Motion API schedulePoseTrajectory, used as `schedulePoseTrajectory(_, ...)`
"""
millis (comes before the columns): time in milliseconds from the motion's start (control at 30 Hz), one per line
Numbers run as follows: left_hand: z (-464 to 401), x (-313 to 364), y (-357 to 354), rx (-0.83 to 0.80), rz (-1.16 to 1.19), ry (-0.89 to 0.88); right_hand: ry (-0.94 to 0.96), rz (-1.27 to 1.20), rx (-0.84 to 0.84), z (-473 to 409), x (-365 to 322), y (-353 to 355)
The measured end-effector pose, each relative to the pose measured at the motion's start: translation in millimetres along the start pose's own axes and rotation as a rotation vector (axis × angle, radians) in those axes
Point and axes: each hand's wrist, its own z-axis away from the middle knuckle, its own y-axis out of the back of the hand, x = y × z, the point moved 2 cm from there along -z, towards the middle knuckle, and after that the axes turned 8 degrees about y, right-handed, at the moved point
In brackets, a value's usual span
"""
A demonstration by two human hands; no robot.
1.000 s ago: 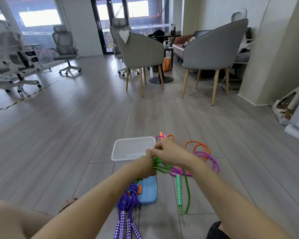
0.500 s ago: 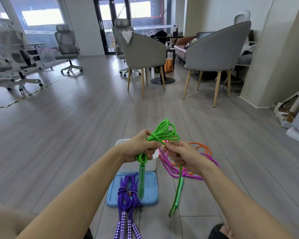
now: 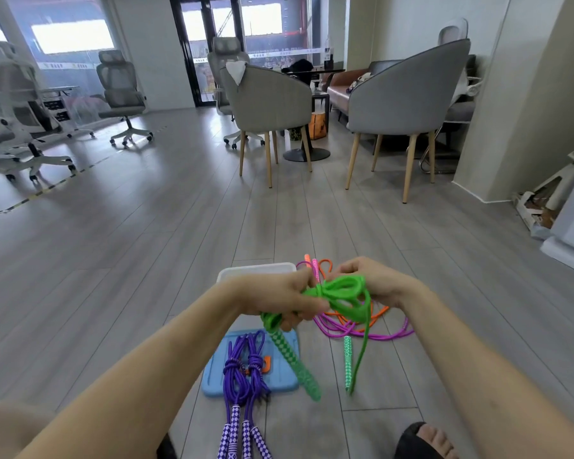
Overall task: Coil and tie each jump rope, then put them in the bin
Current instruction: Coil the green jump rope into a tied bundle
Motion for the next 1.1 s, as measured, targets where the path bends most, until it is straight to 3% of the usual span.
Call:
schedulePoseTrajectory(67,-11,-5,-13,0.078,-0.252,0.094,-0.003,0.179,0.011,-4,-7,-1)
schedulePoseTrajectory(133,-27,-16,-26,0.130,-0.235,0.115,0.032,0.369,0.059,-10,-16,-12)
schedulePoseTrajectory(200,-43,-31,-33,0.266,-0.117,0.103,0.077,0.591,0.122,-15,-27,-30)
schedulePoseTrajectory(300,-53,-47,-27,0.435,0.173,0.122,0.159,0.721,0.074,-14,-34,-53)
schedulePoseTrajectory(467,-52,-39,-11,0.500,0.544,0.041,0.230,0.533,0.031,-15,-30,-49)
schedulePoseTrajectory(700,-41,-22,17,0.433,0.745,-0.165,0.138,-0.041,0.110,-4,-24,-17)
schedulePoseTrajectory(867,-21,-4,28,0.119,0.925,-0.330,0.098,-0.073,0.049,0,-14,-5)
schedulePoseTrajectory(1000,-1,5,22,-0.129,0.776,-0.260,0.071,-0.025,0.045,3,-5,5)
schedulePoseTrajectory(1100,8,4,14,-0.280,0.489,-0.138,0.070,0.069,0.065,4,0,11)
